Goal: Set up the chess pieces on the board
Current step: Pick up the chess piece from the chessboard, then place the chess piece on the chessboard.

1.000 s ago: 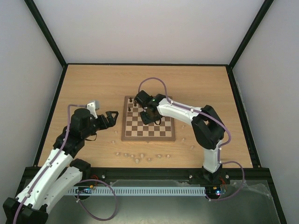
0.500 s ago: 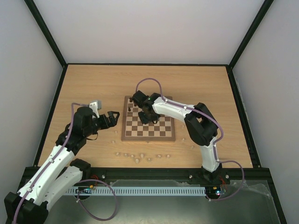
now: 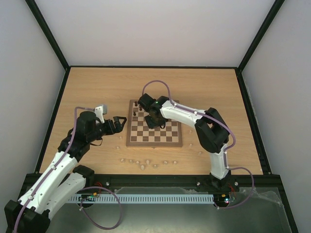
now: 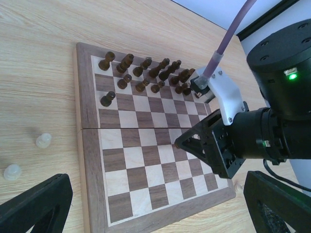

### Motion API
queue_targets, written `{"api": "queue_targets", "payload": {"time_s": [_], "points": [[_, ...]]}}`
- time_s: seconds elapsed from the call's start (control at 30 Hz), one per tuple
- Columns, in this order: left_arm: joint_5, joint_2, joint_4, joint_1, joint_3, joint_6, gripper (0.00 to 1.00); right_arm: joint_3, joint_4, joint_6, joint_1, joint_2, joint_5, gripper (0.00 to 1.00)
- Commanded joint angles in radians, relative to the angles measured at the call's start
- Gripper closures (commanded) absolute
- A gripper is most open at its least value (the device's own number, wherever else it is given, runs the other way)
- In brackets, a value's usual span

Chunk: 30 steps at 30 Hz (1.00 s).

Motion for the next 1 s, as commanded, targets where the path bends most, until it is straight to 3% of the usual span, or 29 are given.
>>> {"api": "queue_targets", "payload": {"time_s": [0.0, 0.5, 0.97], "points": [[0.061, -0.026, 0.032, -0.010, -0.022, -0.005, 0.01, 0.010, -0.077, -0.009, 0.004, -0.065, 0.042, 0.90], [0.000, -0.084, -0.013, -0.010, -0.039, -0.038, 0.00, 0.326, -0.193, -0.095, -0.127, 0.067, 0.026, 0.90], [-0.008, -0.089, -0.012, -0.010, -0.040, -0.044, 0.00, 0.353, -0.172, -0.111, -0.169, 0.155, -0.012, 0.90]]}}
